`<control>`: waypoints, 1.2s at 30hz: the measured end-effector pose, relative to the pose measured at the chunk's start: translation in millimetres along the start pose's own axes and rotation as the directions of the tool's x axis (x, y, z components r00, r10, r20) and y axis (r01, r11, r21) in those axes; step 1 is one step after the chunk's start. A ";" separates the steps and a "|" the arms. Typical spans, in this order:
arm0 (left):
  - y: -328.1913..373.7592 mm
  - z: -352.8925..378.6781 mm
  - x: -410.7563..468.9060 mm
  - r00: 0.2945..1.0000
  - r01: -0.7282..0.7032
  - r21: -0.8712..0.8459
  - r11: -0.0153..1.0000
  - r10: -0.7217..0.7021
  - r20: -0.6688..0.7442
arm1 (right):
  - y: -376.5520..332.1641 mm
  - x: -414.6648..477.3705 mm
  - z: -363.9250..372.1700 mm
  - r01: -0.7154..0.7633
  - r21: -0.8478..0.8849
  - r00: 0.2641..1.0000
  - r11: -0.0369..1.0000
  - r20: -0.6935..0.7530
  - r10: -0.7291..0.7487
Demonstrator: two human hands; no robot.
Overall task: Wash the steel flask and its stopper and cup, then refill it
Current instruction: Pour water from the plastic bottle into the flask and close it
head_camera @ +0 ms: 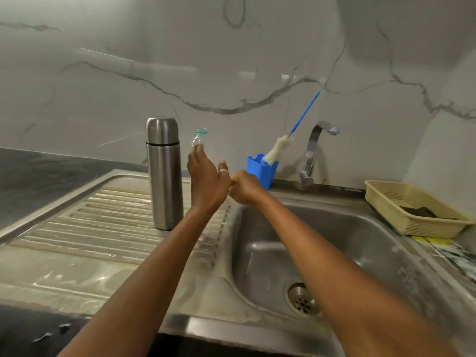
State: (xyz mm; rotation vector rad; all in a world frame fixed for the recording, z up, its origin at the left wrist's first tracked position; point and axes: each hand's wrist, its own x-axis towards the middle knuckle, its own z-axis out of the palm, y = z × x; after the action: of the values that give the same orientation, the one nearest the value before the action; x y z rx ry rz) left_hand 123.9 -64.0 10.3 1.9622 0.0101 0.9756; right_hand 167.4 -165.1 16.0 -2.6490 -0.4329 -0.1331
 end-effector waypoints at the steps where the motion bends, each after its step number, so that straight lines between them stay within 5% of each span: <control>1: -3.0 8.7 10.0 0.999 0.033 -0.008 0.999 -0.034 -0.022 | 2.8 9.2 4.1 0.019 -0.030 1.000 0.999 0.005 -0.019; 12: -41.8 54.8 67.4 0.963 0.268 0.137 0.954 -0.261 -0.069 | 22.9 77.8 65.0 0.147 -0.076 0.988 0.986 0.064 -0.142; 18: -46.5 53.6 73.5 0.953 0.264 0.094 0.960 -0.244 -0.180 | 25.8 77.5 59.4 0.098 -0.052 0.995 0.994 0.001 -0.098; 27: 2.0 35.6 45.6 0.991 0.124 -0.061 0.990 -0.127 -0.036 | 13.6 28.2 -58.7 -0.002 0.258 0.960 0.966 -0.269 0.074; 32: 27.4 26.2 6.9 0.988 0.147 -0.098 0.984 -0.141 0.063 | -14.3 -16.3 -125.4 0.136 0.257 0.944 0.957 -0.326 -0.047; 36: 45.9 19.5 -25.6 0.984 0.122 -0.194 0.973 -0.093 0.152 | -31.0 -46.5 -158.0 0.245 0.140 0.955 0.959 -0.206 -0.214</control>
State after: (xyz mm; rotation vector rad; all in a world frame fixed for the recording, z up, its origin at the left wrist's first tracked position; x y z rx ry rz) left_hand 102.4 -114.2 22.6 1.8184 -0.0608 0.7346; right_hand 109.9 -222.5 162.6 -2.3901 -0.6577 -0.4016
